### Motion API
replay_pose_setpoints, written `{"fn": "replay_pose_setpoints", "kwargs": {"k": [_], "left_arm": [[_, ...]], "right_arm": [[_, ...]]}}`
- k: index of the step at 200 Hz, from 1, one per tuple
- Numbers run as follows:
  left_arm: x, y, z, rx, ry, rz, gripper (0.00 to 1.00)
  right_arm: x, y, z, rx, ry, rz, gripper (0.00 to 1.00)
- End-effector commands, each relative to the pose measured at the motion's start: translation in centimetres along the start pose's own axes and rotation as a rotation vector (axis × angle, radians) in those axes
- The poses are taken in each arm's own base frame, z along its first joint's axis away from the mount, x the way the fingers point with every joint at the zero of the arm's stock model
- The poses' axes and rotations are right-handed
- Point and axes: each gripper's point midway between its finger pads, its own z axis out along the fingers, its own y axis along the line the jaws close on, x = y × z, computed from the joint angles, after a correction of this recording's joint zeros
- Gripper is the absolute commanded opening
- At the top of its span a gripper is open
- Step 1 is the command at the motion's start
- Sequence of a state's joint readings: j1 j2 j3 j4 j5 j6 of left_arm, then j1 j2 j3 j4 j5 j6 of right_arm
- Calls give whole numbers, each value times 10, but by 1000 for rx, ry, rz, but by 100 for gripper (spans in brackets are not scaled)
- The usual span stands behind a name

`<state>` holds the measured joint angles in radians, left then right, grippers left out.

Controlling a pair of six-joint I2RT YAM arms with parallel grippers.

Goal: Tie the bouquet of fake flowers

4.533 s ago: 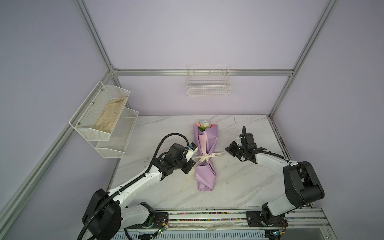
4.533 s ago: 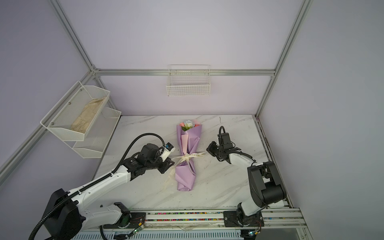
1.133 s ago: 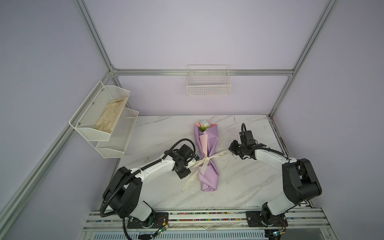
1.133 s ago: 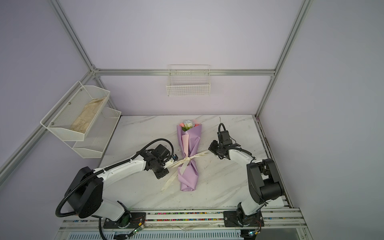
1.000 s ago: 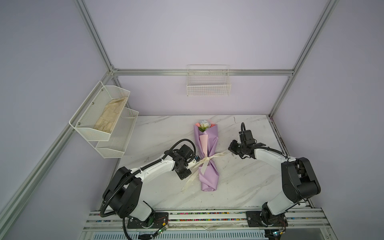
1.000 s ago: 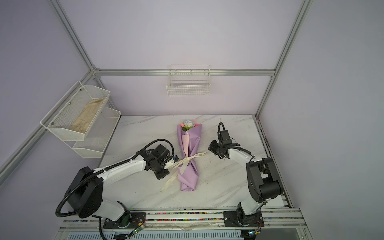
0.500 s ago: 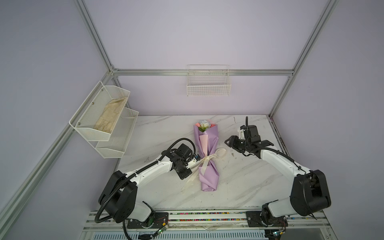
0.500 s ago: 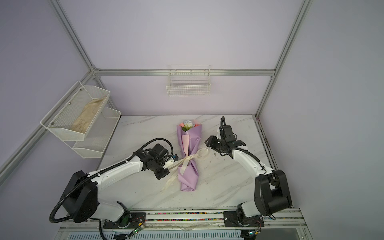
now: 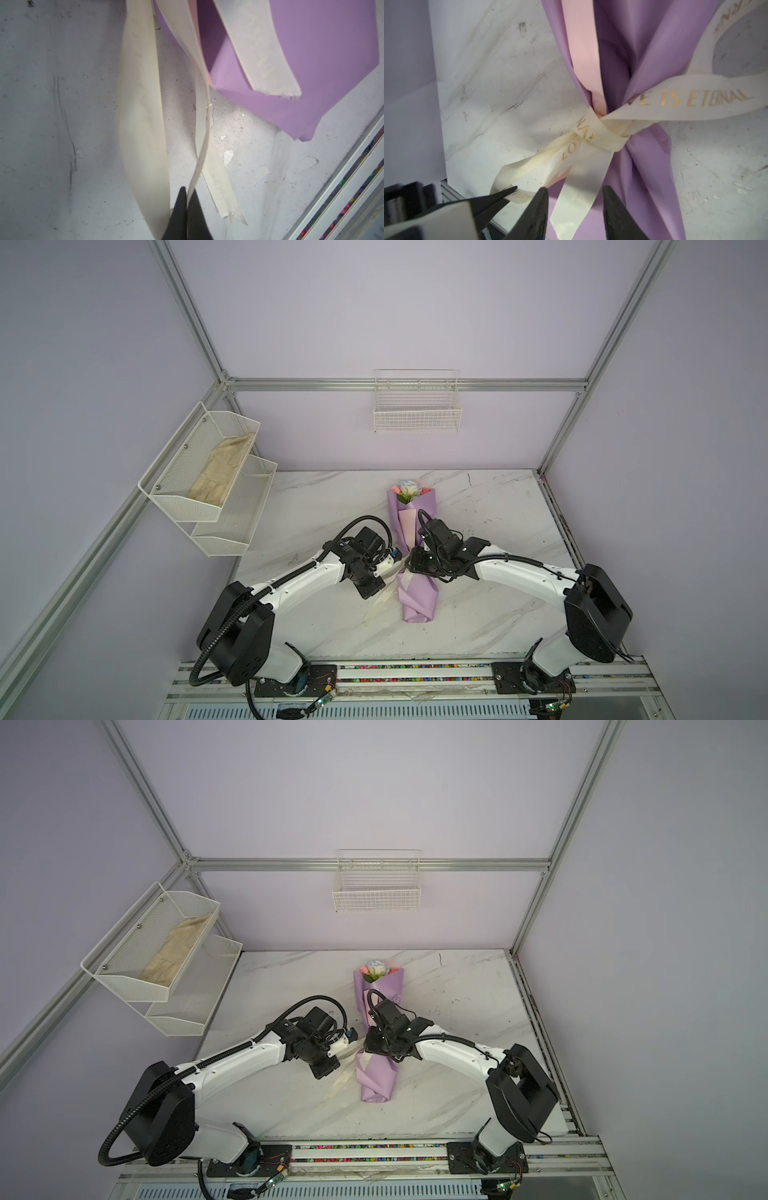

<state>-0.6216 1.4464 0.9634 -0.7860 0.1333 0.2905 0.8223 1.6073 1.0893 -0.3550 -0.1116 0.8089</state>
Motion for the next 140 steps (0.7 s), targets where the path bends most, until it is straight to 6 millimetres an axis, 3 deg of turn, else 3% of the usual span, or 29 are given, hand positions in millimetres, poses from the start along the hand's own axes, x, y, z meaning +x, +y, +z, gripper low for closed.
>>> {"fn": "replay_pose_setpoints", "kwargs": {"k": [1,42,54,88,116,140], "left_arm": [[-37,6,-27,-19,-126,18,0],[-35,7,-25,-23,-119,17,0],[-35,8,-25,-26,-119,16,0],[-35,10,-26,-40,-116,7,0],[-34,13,-26,-55,-111,0,0],[-34,16,-26,-69,-108,-6,0]], "right_arm": [[-14,3,1,62,-68,30,44],[-11,4,10,86,-53,4,14],[-11,1,6,109,-55,-7,0],[0,8,-20,63,-17,-67,0],[30,-12,-46,78,83,-132,0],[64,-14,-67,-32,187,-158,0]]}}
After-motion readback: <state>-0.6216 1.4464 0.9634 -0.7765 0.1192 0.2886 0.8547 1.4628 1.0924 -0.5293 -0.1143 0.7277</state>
